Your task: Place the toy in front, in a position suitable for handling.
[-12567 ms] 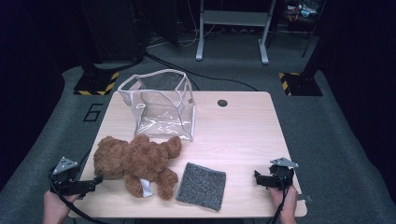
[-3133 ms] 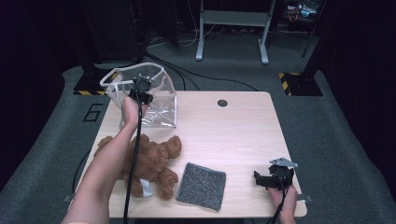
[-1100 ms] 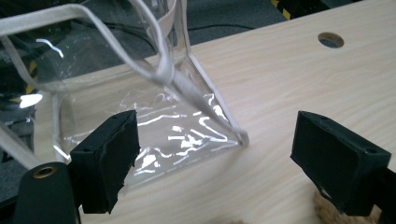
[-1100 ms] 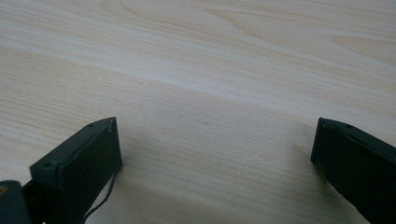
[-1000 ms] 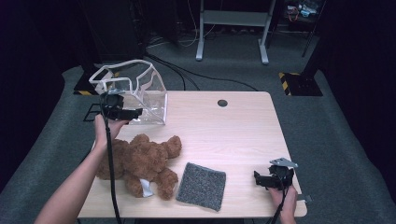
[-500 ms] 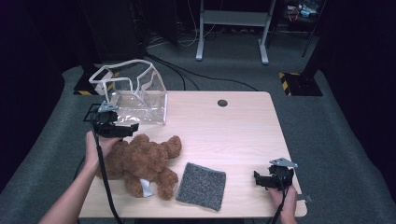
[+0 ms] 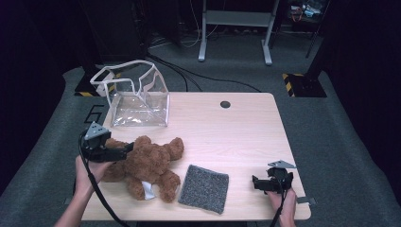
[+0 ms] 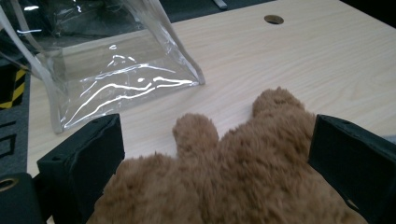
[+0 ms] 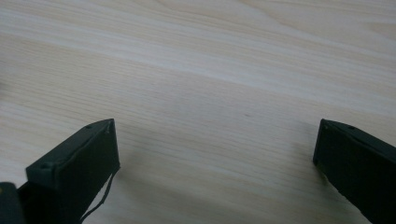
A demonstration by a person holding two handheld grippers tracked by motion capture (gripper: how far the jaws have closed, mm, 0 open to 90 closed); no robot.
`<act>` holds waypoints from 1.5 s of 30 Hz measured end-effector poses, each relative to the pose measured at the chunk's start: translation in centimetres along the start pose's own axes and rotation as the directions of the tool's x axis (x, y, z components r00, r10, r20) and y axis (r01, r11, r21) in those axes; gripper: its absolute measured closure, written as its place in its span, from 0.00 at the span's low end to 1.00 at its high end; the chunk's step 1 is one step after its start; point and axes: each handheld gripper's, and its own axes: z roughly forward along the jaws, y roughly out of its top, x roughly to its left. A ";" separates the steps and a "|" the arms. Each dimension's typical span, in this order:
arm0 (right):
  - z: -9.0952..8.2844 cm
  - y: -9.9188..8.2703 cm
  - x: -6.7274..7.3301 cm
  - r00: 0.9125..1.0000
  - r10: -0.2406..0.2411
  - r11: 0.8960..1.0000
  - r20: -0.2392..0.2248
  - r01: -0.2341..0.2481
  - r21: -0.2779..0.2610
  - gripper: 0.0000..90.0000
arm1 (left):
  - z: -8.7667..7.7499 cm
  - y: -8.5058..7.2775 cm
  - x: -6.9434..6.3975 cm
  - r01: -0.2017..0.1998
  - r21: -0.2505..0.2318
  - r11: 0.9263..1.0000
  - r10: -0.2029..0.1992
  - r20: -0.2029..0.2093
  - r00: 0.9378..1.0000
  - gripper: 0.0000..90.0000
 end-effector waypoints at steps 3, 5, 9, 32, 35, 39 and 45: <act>-0.4 0.4 0.8 0.999 -0.010 1.000 -0.030 0.010 -0.011 0.00 | -0.7 -1.1 -0.2 -0.008 0.004 1.000 0.008 -0.003 1.000 0.03; -0.8 0.8 1.7 0.999 -0.015 1.000 -0.051 0.014 -0.019 0.00 | -1.2 -2.0 -0.2 -0.001 0.001 1.000 0.001 -0.008 1.000 0.03; -1.7 1.4 3.7 0.993 -0.066 0.997 -0.094 0.062 -0.043 0.00 | -2.0 -3.8 -0.1 0.015 -0.002 1.000 -0.015 -0.032 0.999 0.02; -0.8 1.8 15.0 0.901 -0.306 0.948 -0.306 0.318 -0.012 0.00 | -3.9 -13.3 -0.6 0.094 -0.021 0.995 -0.096 -0.129 0.987 0.00; 0.2 1.5 15.8 0.893 -0.334 0.934 -0.302 0.356 0.018 0.01 | -3.3 -14.5 -0.6 0.105 -0.002 0.994 -0.104 -0.132 0.986 0.00; 0.8 1.2 16.0 0.897 -0.331 0.934 -0.293 0.357 0.036 0.03 | -2.5 -15.4 -0.4 0.108 0.025 0.994 -0.103 -0.140 0.985 0.00; 0.9 1.0 15.8 0.896 -0.349 0.929 -0.274 0.369 0.026 0.16 | -1.1 -16.8 0.1 0.123 0.060 0.991 -0.114 -0.142 0.983 0.00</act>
